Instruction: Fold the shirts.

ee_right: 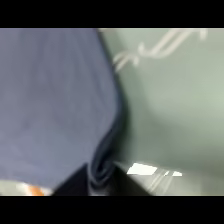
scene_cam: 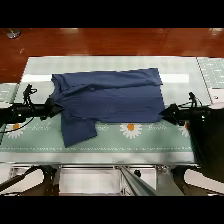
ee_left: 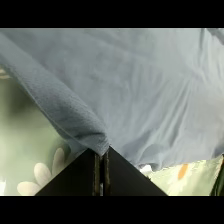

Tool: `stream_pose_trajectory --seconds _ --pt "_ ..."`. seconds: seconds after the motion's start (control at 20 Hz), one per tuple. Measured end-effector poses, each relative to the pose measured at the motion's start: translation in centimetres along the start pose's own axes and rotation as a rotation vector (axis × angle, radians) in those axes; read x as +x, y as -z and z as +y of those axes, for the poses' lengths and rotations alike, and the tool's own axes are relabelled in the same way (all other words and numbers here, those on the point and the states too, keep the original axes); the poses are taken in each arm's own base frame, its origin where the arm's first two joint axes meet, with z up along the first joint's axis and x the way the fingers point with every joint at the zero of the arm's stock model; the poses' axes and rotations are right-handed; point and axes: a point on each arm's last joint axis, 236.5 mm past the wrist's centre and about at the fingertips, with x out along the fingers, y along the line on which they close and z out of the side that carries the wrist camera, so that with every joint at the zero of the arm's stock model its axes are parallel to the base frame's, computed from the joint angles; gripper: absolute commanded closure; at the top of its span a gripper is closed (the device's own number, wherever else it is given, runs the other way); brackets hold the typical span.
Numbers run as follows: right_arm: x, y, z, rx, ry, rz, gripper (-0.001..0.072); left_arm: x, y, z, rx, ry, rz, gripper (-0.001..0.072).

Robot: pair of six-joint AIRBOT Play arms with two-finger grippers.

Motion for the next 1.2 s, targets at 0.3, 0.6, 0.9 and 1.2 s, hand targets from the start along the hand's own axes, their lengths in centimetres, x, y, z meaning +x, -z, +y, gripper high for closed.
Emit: stream_pose_trajectory --seconds 0.3,0.6,0.9,1.2 --pt "-5.0 -8.1 12.0 -0.276 -0.100 -0.142 0.0687 -5.4 -6.2 -9.5 0.166 0.178 -0.215 0.0688" --pt "-28.6 -10.2 31.4 -0.778 -0.129 -0.695 0.0687 -26.6 -11.2 -29.0 0.652 0.275 -0.805 0.0688" --pt "-45.3 3.4 36.7 -0.997 -0.031 -1.089 0.0686 -43.0 -3.5 -36.5 0.919 0.048 -1.255 0.0688" --pt "-48.4 12.9 33.3 -0.996 0.072 -1.148 0.0686 -48.0 4.3 -35.6 0.990 -0.254 -1.429 0.0688"
